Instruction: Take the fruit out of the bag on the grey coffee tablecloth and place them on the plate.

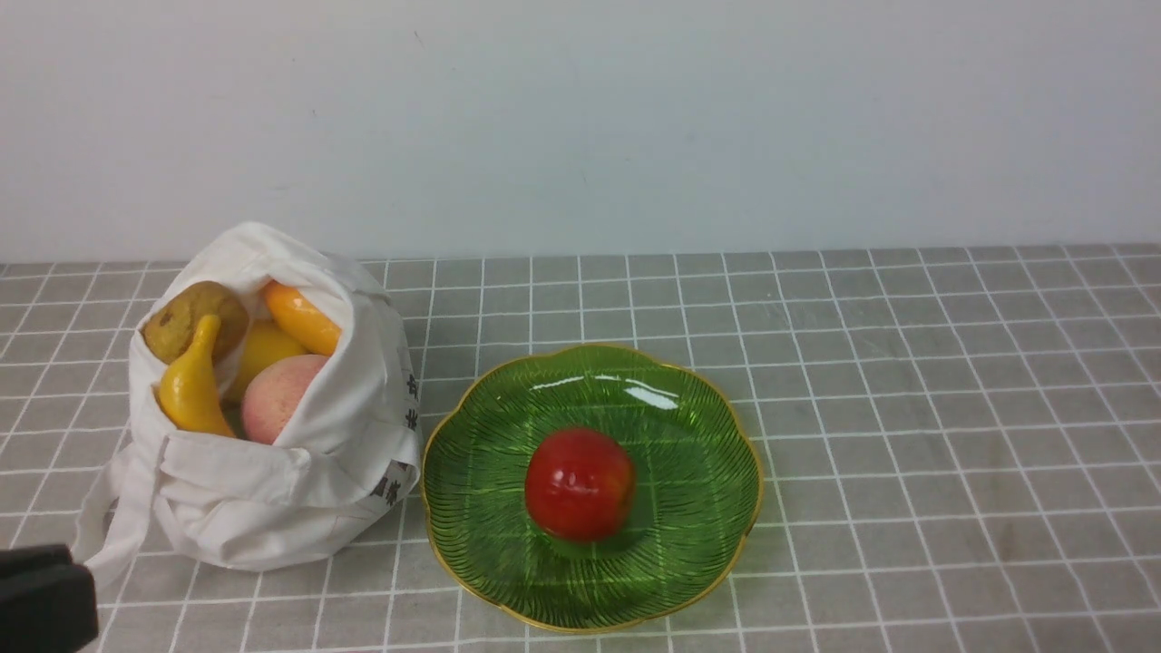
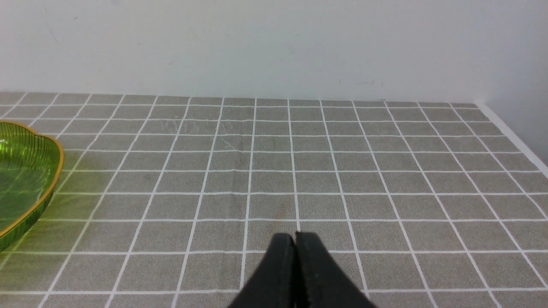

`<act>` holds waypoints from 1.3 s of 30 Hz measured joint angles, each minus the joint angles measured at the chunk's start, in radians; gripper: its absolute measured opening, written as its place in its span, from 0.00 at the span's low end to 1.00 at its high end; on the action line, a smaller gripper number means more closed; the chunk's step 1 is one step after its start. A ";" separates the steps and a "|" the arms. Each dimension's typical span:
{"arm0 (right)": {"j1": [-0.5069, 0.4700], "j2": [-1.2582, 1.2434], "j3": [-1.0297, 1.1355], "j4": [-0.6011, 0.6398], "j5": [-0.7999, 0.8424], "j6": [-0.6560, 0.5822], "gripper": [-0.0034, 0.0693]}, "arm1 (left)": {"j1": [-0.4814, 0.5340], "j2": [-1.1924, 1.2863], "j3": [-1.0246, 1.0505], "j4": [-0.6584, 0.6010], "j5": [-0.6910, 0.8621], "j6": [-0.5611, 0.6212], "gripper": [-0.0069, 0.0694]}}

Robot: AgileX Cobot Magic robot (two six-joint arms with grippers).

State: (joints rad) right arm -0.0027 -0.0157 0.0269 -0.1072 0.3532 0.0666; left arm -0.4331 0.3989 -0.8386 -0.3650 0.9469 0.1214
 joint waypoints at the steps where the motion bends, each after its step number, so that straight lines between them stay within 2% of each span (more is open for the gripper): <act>1: 0.000 0.000 0.000 0.000 0.000 0.000 0.03 | 0.000 -0.002 0.000 0.001 0.013 0.007 0.16; 6: 0.000 0.000 0.000 0.000 0.000 0.000 0.03 | 0.000 -0.002 0.000 0.059 0.033 0.083 0.16; 12: 0.000 0.000 0.000 0.000 0.000 0.000 0.03 | 0.001 -0.006 0.009 0.164 0.030 0.101 0.16; 16: 0.000 0.000 0.000 0.000 0.000 0.000 0.03 | 0.001 -0.057 0.073 0.237 -0.054 0.096 0.16; 19: 0.000 0.000 0.000 0.000 0.000 0.000 0.03 | 0.008 -0.149 0.197 0.278 -0.192 0.086 0.16; 23: 0.000 0.000 0.000 0.000 0.000 0.000 0.03 | 0.070 -0.306 0.406 0.275 -0.390 0.068 0.16; 27: 0.000 0.000 0.000 0.000 0.000 0.000 0.03 | 0.174 -0.404 0.601 0.267 -0.486 0.038 0.16; 33: 0.000 0.000 0.000 0.000 0.001 0.000 0.03 | 0.319 -0.410 0.781 0.260 -0.507 0.008 0.16; 39: 0.000 0.000 0.000 0.000 0.002 0.000 0.03 | 0.338 -0.410 0.857 0.261 -0.524 0.003 0.16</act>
State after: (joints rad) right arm -0.0027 -0.0157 0.0269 -0.1072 0.3554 0.0666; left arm -0.0951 -0.0109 0.0186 -0.1040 0.4228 0.1243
